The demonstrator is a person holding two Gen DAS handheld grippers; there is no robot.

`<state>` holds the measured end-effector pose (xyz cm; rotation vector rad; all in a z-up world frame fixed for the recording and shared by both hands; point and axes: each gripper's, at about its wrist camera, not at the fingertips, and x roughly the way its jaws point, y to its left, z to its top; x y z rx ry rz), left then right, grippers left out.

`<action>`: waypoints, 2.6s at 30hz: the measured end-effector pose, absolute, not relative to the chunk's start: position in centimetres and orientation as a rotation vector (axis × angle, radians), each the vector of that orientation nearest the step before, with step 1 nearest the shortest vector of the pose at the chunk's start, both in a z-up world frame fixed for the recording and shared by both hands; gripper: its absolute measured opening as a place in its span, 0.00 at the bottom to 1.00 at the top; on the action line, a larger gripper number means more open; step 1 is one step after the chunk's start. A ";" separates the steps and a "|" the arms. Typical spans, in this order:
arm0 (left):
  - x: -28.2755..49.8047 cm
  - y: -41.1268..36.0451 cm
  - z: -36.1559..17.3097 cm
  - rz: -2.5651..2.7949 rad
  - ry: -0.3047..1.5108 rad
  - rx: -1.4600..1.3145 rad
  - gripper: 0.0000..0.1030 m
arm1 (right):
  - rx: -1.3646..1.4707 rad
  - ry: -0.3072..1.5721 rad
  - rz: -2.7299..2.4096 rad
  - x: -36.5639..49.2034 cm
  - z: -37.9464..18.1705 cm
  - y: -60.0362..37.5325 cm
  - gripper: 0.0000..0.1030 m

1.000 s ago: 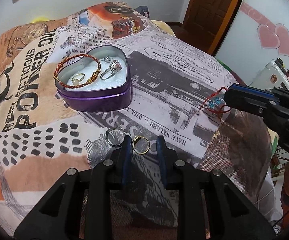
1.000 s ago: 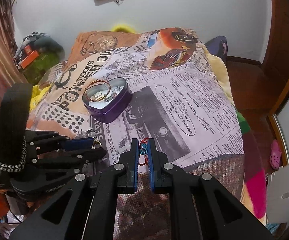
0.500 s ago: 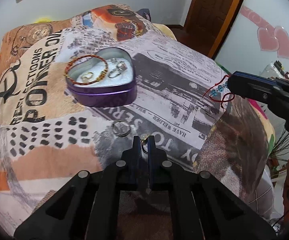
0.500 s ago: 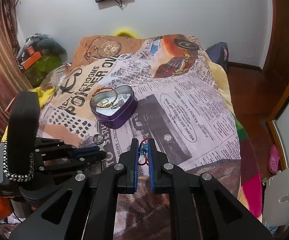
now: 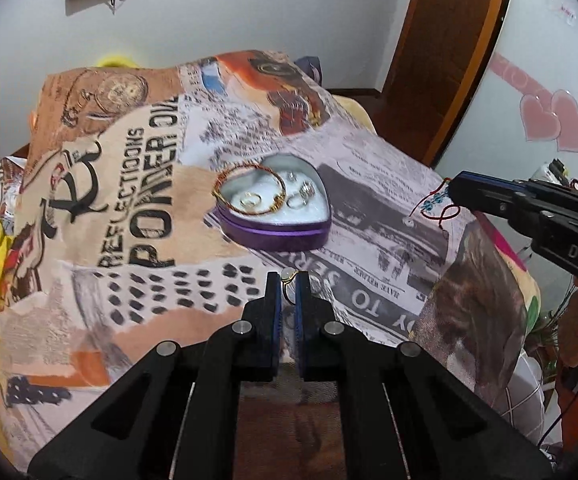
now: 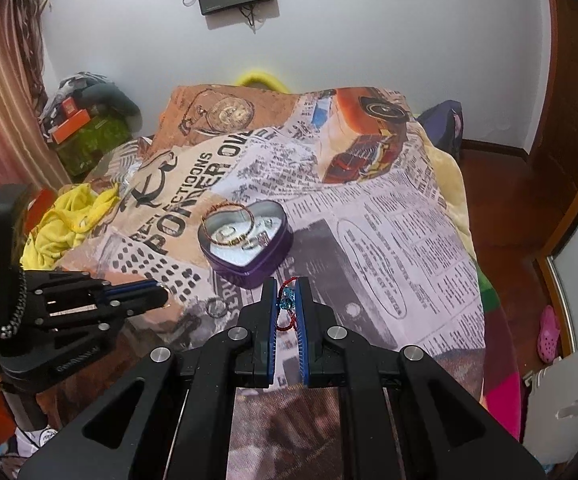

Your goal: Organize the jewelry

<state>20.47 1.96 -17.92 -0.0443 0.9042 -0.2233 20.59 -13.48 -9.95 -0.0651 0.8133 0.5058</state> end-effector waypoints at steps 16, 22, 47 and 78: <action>23.0 1.8 -19.3 -0.249 0.934 -0.012 0.05 | -0.082 0.756 0.570 23.1 -8.5 -9.8 0.08; 23.7 3.7 -20.4 -0.218 0.977 -0.016 0.13 | -0.082 0.764 0.600 24.3 -8.8 -8.4 0.08; 24.0 1.5 -23.7 -0.300 1.044 -0.001 0.37 | -0.118 0.966 0.601 28.0 -14.1 -5.6 0.08; 21.1 3.8 -22.3 -0.274 0.997 -0.050 0.06 | -0.166 1.001 0.581 22.5 -16.0 -6.9 0.36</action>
